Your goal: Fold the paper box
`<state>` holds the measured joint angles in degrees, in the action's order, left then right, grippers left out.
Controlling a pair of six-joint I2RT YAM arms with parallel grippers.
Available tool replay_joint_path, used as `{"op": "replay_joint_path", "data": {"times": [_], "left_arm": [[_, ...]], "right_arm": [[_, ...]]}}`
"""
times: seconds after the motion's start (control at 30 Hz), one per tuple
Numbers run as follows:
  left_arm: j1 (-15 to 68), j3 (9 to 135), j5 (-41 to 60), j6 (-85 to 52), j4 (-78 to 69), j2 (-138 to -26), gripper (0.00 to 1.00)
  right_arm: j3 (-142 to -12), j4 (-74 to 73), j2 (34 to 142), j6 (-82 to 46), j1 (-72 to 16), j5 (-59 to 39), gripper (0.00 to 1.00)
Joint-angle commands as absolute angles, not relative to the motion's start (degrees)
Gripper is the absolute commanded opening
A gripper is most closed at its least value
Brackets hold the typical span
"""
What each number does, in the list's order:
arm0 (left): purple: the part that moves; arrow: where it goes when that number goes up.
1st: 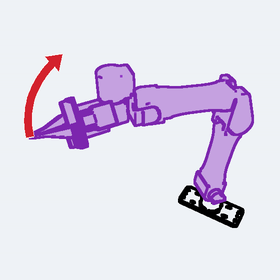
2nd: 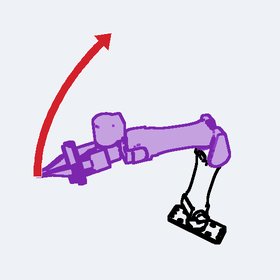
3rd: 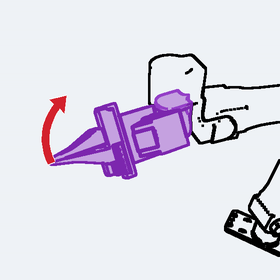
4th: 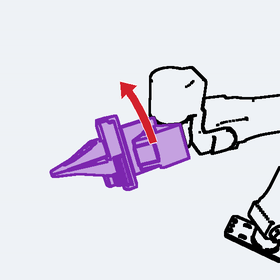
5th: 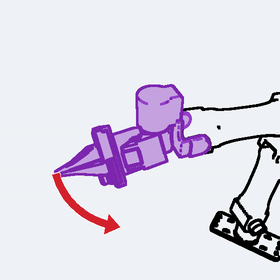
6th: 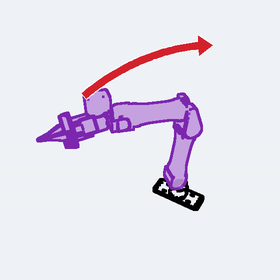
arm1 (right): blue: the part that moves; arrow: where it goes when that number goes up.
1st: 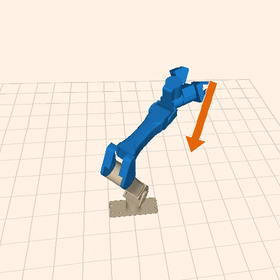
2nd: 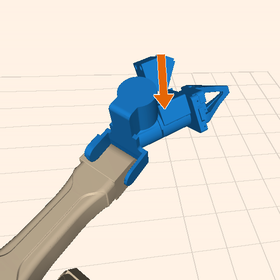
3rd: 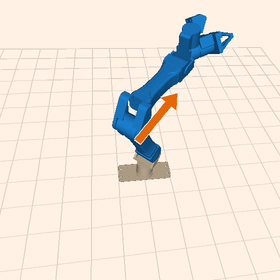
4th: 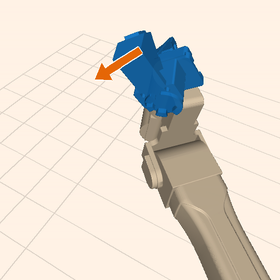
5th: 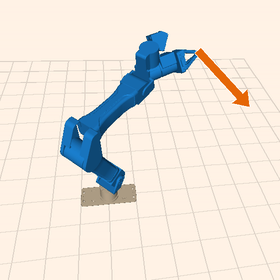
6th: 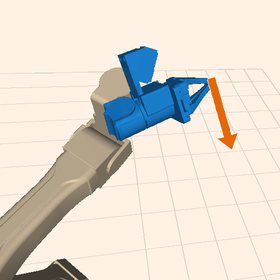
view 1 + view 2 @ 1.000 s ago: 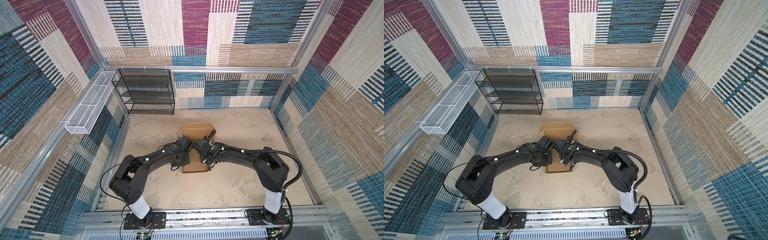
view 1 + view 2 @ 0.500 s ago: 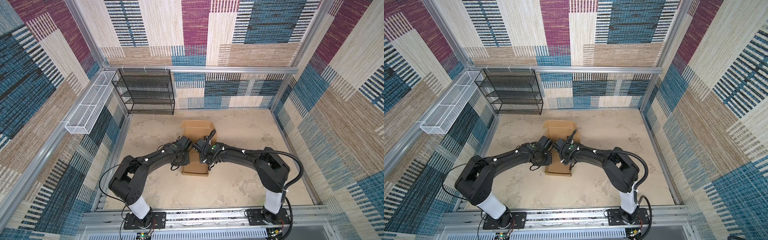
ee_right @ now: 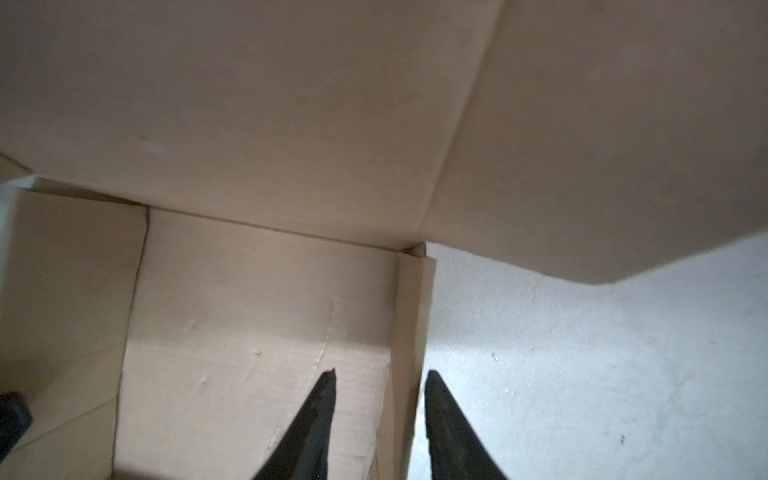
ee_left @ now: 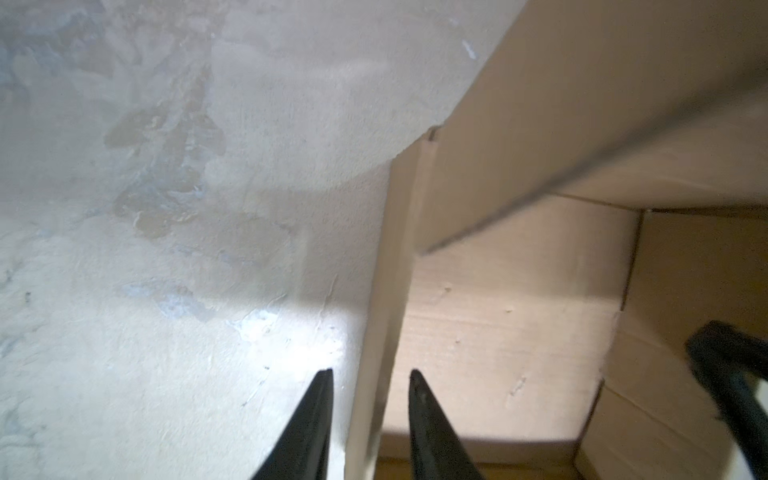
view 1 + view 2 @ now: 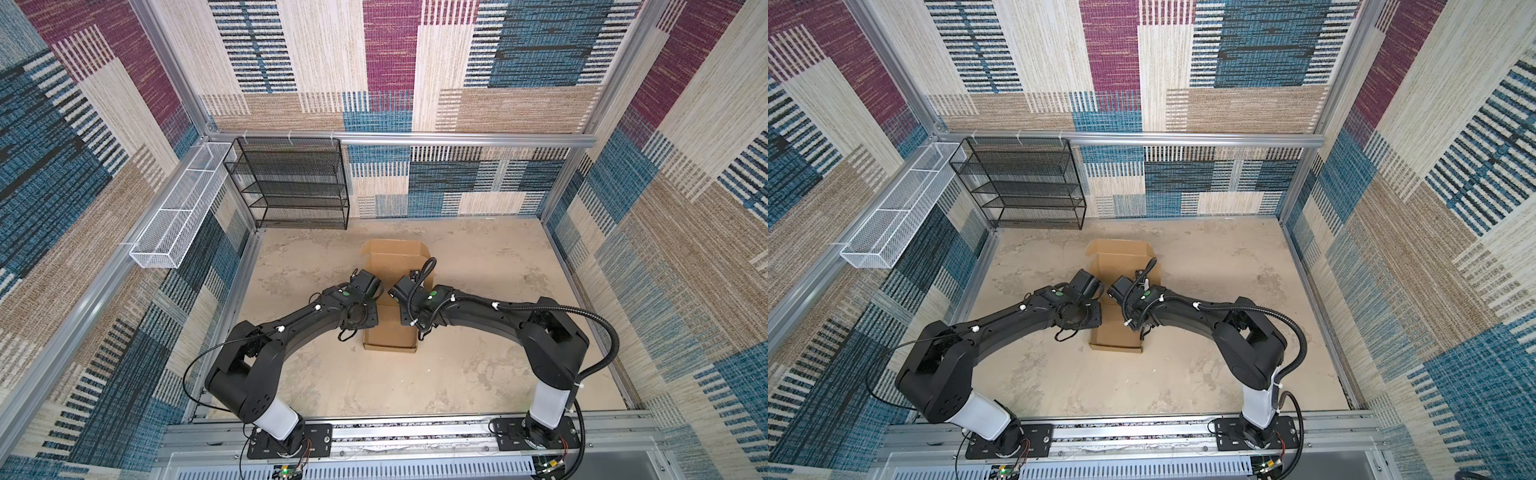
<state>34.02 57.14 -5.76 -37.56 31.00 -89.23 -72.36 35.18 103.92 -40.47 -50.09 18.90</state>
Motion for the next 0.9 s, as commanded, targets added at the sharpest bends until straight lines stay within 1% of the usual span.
{"op": "replay_joint_path", "data": {"times": [0.0, 0.2, 0.4, 0.47, 0.53, 0.6, 0.73, 0.87], "left_arm": [[34.01, 56.39, -5.82, -39.51, 30.6, -86.71, 0.35], [33.58, 55.2, -6.95, -39.76, 31.27, -82.39, 0.35], [30.65, 55.79, -6.04, -36.79, 33.89, -77.56, 0.36], [27.52, 56.53, -2.97, -33.56, 34.48, -75.38, 0.37], [23.59, 57.93, 2.53, -28.98, 34.45, -73.9, 0.39], [20.07, 61.44, 7.71, -23.61, 36.92, -73.7, 0.39], [16.5, 71.71, 12.3, -13.36, 44.05, -76.71, 0.42], [14.23, 77.96, 20.48, -5.06, 45.42, -81.47, 0.46]], "right_arm": [[-70.67, 32.68, 101.05, -41.13, -50.1, 17.4, 0.42], [-67.48, 31.73, 95.7, -40.79, -50.1, 16.59, 0.48], [-65.61, 32.26, 89.69, -40.38, -50.01, 17.03, 0.49], [-66.72, 33.25, 88.08, -38.79, -49.5, 17.15, 0.5], [-68.38, 34.87, 86.76, -37.17, -48.11, 16.66, 0.49], [-69.93, 35.27, 85.46, -34.49, -45.43, 13.4, 0.49], [-74.16, 37.2, 84.11, -29.53, -40.4, 9.72, 0.49], [-77.13, 36.85, 85.41, -24.37, -36.7, 5.6, 0.52]]}}
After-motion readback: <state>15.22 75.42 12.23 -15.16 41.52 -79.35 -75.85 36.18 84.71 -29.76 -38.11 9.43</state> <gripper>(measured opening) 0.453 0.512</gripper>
